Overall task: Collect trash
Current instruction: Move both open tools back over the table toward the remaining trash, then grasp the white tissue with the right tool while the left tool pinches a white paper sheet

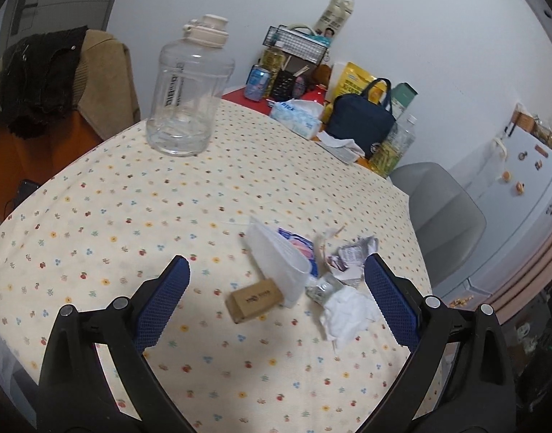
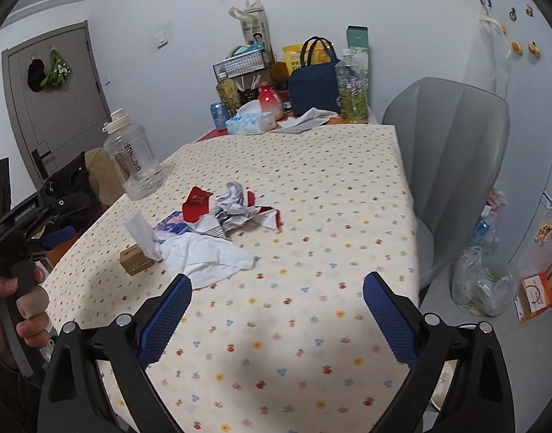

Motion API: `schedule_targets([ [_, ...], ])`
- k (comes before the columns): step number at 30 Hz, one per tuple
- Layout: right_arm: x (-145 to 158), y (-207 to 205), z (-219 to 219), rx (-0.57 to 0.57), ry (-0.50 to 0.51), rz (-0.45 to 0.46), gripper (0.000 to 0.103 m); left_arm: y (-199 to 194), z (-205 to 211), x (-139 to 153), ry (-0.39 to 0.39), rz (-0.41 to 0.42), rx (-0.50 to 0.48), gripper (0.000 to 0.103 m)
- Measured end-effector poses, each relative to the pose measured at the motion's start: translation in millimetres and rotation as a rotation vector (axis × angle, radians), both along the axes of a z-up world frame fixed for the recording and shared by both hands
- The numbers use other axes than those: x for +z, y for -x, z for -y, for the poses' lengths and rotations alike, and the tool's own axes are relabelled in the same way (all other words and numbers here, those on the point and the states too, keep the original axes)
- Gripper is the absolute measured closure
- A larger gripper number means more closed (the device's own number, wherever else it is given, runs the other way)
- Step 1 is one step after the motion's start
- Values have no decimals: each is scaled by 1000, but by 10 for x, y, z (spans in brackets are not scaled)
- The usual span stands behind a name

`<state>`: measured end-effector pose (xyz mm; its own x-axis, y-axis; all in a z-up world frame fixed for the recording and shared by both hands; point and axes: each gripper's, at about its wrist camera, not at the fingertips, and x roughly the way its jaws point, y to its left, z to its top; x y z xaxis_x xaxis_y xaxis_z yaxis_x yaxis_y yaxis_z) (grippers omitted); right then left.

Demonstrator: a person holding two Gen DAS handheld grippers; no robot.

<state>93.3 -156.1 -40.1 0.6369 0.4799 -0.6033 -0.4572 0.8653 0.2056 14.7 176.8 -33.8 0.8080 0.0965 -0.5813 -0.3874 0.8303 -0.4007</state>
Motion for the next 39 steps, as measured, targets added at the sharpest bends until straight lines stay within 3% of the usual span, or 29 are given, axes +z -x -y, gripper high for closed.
schedule_targets([
  [5, -67, -55, -59, 19, -6, -34, 16, -119, -138, -166, 68, -29, -5, 23],
  [15, -131, -192, -71, 16, -21, -72, 17, -503, 10, -208, 44, -55, -43, 24],
  [19, -163, -244, -124, 24, -20, -83, 18, -660, 115, -338, 19, -103, -48, 25],
  [21, -169, -259, -155, 33, -20, -91, 21, -708, 108, -445, 31, -133, -40, 48],
  [22, -171, -270, -179, 40, -17, -92, 21, -712, 93, -483, 50, -141, -40, 75],
  [24, -167, -276, -212, 49, -16, -90, 22, -688, 36, -525, 87, -140, -28, 96],
  [39, -327, -287, -910, 211, 13, -147, 34, -148, -253, -202, 73, -22, 70, 99],
])
